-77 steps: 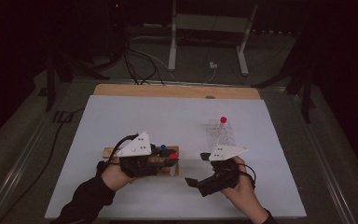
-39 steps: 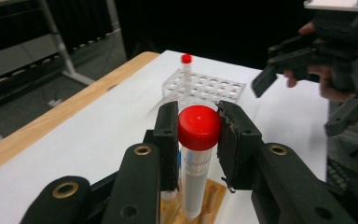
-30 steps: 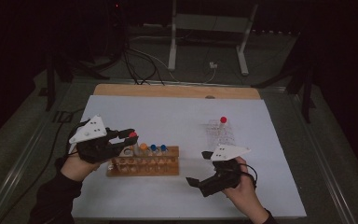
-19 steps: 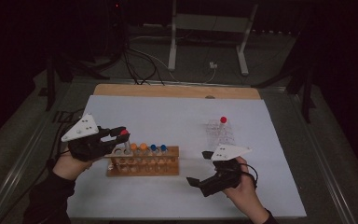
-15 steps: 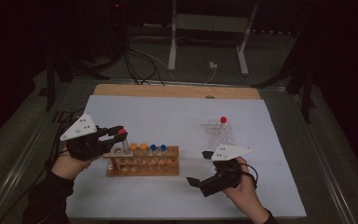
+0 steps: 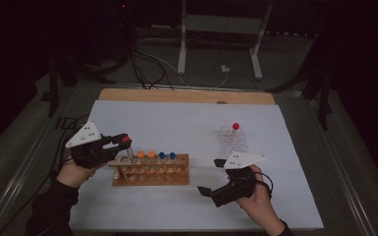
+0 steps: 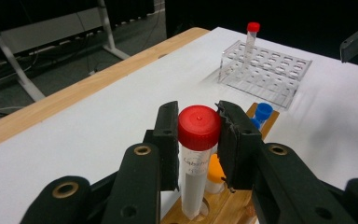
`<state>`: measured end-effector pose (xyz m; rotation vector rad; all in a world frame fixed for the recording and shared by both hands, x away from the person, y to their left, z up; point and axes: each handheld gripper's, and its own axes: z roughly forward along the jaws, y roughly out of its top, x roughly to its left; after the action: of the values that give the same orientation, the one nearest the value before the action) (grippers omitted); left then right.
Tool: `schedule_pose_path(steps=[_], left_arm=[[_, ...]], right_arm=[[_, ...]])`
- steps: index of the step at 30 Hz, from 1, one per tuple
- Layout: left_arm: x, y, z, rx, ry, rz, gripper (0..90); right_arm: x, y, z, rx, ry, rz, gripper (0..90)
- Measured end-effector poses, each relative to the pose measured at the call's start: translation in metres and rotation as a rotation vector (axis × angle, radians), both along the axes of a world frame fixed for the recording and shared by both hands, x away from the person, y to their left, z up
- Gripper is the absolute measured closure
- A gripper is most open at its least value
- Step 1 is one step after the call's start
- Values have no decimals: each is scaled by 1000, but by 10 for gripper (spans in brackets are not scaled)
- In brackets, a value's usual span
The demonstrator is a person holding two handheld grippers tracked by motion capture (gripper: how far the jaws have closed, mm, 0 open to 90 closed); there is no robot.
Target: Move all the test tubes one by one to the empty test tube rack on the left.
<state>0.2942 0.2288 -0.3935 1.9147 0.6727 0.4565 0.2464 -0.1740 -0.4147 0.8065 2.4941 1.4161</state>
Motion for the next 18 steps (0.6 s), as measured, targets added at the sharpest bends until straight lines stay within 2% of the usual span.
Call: schedule_pose_path(steps=[6,13,18], left_arm=[[1,-1,-8,9,11,-25,717],[6,1,-21,3,45,-35,717],[6,-1,-28,16,62,-42,716]], right_arm=[[0,0,0,1,2,1,0],[0,-1,0,4,2,-1,0],[1,-2,0,4,2,-3,0]])
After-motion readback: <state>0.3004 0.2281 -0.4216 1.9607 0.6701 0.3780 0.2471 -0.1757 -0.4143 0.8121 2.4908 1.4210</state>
